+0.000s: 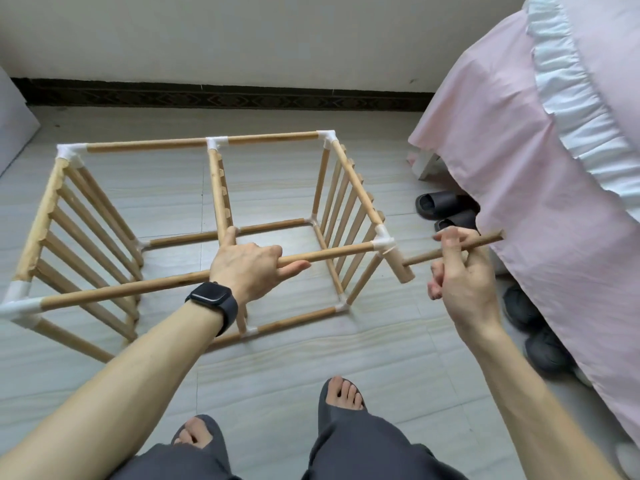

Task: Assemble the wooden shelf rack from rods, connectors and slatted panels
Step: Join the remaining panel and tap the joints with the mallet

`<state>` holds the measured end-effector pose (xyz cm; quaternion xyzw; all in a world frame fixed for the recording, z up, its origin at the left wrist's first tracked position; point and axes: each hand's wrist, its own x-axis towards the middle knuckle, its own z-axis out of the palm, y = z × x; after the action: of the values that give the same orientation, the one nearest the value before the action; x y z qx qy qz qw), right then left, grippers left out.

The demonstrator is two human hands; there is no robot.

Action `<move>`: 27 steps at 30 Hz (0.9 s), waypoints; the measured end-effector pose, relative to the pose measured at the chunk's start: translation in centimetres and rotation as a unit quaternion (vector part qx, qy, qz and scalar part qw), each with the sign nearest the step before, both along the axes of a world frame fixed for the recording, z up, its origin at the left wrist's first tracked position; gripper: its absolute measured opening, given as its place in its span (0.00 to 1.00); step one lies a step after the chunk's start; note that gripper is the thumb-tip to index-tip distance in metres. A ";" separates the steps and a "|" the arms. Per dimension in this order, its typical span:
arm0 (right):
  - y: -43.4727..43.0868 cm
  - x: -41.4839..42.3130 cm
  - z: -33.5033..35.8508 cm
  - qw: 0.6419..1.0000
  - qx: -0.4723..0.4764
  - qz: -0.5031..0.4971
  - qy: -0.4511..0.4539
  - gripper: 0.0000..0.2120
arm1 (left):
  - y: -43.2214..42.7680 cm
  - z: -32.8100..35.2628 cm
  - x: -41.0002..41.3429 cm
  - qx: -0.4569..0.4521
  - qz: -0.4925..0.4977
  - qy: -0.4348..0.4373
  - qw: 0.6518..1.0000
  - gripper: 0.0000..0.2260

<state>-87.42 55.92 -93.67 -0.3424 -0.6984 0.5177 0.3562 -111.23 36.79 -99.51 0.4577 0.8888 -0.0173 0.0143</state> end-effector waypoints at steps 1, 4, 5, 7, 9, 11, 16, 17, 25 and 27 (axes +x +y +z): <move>-0.3 1.1 0.1 0.998 -0.050 0.037 0.018 0.10 | 0.1 0.1 0.0 -0.002 -0.001 -0.013 1.000 0.36; -0.5 3.6 0.2 0.968 -0.184 0.169 0.037 0.07 | 0.1 0.4 -0.2 -0.003 -0.003 -0.019 1.000 0.35; -0.6 4.1 0.2 0.957 -0.208 0.201 0.024 0.12 | -0.1 0.5 -0.2 0.002 -0.004 -0.009 1.000 0.35; -0.9 4.5 -0.1 0.952 -0.220 0.210 -0.025 0.18 | -1.0 0.6 -0.1 0.019 -0.006 0.009 1.000 0.35; -1.4 4.3 -0.7 0.965 -0.179 0.174 -0.083 0.14 | -2.5 0.5 -0.1 0.041 0.008 0.013 0.999 0.34; -1.7 3.9 -1.6 0.982 -0.083 0.112 -0.127 0.06 | -4.1 0.3 -0.1 0.057 0.044 0.000 0.997 0.35; -1.3 3.6 -3.3 0.963 0.134 0.039 -0.231 0.15 | -5.4 0.3 0.1 0.079 0.081 -0.038 0.993 0.43; -1.2 3.4 -3.5 0.958 0.144 0.033 -0.244 0.14 | -5.3 0.2 0.0 0.075 0.082 -0.041 0.993 0.45; 0.1 2.4 -2.8 0.891 0.204 0.051 -0.402 0.16 | -5.2 0.2 -0.3 0.047 0.093 -0.051 0.993 0.48; 0.5 2.1 -1.1 0.886 0.215 0.054 -0.408 0.16 | -5.3 0.1 -0.4 0.052 0.095 -0.046 0.993 0.49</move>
<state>-85.32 56.39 -94.82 -0.4004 -0.8937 0.1878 0.0759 -111.63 31.47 -99.38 0.3712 0.9265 0.0521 0.0331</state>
